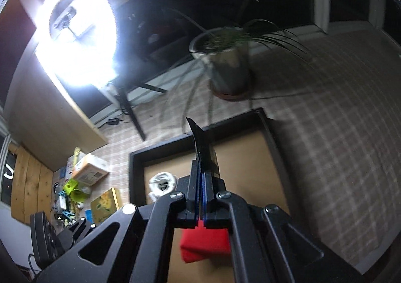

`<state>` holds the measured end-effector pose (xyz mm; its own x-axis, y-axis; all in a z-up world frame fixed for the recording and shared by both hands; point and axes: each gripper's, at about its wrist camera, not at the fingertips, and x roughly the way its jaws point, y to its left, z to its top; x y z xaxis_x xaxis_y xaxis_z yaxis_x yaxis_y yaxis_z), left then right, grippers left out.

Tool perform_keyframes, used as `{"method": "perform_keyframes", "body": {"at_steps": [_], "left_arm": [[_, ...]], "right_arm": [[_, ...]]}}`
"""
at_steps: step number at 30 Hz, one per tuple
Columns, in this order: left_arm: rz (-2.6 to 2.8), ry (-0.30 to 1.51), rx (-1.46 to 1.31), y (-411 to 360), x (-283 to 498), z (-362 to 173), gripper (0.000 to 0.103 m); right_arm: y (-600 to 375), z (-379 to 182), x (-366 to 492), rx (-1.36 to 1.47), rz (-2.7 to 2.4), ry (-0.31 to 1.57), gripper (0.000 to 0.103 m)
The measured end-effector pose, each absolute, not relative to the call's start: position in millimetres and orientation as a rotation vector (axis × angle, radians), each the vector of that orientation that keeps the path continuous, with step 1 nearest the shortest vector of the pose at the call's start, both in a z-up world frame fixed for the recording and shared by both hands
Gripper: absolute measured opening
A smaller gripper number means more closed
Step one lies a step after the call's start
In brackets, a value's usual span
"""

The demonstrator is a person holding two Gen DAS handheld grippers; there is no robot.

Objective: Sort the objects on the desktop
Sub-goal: 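Carry both items to the tray and open both tools to drop them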

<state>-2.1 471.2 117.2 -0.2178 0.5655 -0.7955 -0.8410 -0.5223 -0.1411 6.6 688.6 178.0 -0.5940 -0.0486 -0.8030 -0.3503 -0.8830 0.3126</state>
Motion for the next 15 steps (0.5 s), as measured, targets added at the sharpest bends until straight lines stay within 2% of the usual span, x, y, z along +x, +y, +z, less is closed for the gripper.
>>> {"method": "perform_keyframes", "body": {"at_steps": [5, 7, 9, 11, 12, 15], "left_arm": [[1.851, 0.436, -1.065, 491, 9, 111, 0.071], [1.850, 0.440, -1.100, 494, 9, 109, 0.071], [1.867, 0.439, -1.123, 491, 5, 110, 0.077], [1.891, 0.428, -1.135, 486, 0, 110, 0.077], [1.901, 0.420, -1.139, 482, -2, 110, 0.077], [1.937, 0.403, -1.145, 468, -9, 112, 0.076]], "right_arm": [[701, 166, 15, -1.316, 2.524, 0.665, 0.002], [700, 164, 16, -1.325, 2.521, 0.628, 0.005], [697, 163, 14, -1.359, 2.525, 0.612, 0.019], [689, 166, 14, -1.346, 2.548, 0.585, 0.053], [685, 168, 13, -1.338, 2.558, 0.559, 0.057], [670, 173, 9, -1.333, 2.578, 0.474, 0.058]]}}
